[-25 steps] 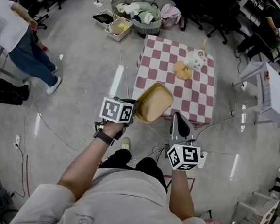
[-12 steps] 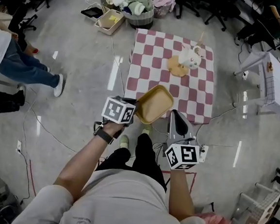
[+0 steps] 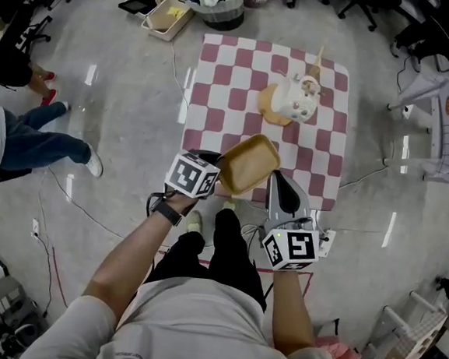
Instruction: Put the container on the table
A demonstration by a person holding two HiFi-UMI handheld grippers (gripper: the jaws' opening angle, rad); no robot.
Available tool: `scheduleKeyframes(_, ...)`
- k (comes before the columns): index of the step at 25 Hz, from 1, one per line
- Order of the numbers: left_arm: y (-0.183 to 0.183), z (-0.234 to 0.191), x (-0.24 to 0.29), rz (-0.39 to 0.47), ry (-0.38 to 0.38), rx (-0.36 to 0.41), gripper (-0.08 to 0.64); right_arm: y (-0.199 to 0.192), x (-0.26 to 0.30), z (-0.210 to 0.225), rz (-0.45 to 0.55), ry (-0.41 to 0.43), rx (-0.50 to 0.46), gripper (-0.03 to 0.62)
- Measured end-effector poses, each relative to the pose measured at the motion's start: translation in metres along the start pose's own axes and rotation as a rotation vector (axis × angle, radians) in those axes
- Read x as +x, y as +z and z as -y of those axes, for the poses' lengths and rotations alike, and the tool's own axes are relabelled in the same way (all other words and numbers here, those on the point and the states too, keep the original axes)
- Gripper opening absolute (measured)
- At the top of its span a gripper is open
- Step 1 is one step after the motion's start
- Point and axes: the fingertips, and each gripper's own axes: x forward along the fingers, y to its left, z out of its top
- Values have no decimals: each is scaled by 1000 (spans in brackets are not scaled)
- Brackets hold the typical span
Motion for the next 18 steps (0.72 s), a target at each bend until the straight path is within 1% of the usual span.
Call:
scheduleKeyframes(6, 14, -8, 52, -43, -17, 9, 31, -14, 30, 35, -40, 19, 33, 9)
scheduleKeyframes(14, 21, -22, 107, -95, -26, 46, 32, -38, 53, 65, -94, 32, 68, 9)
scheduleKeyframes(18, 27, -27, 128, -121, -17, 92, 32, -48, 61, 77, -110, 31, 84, 9)
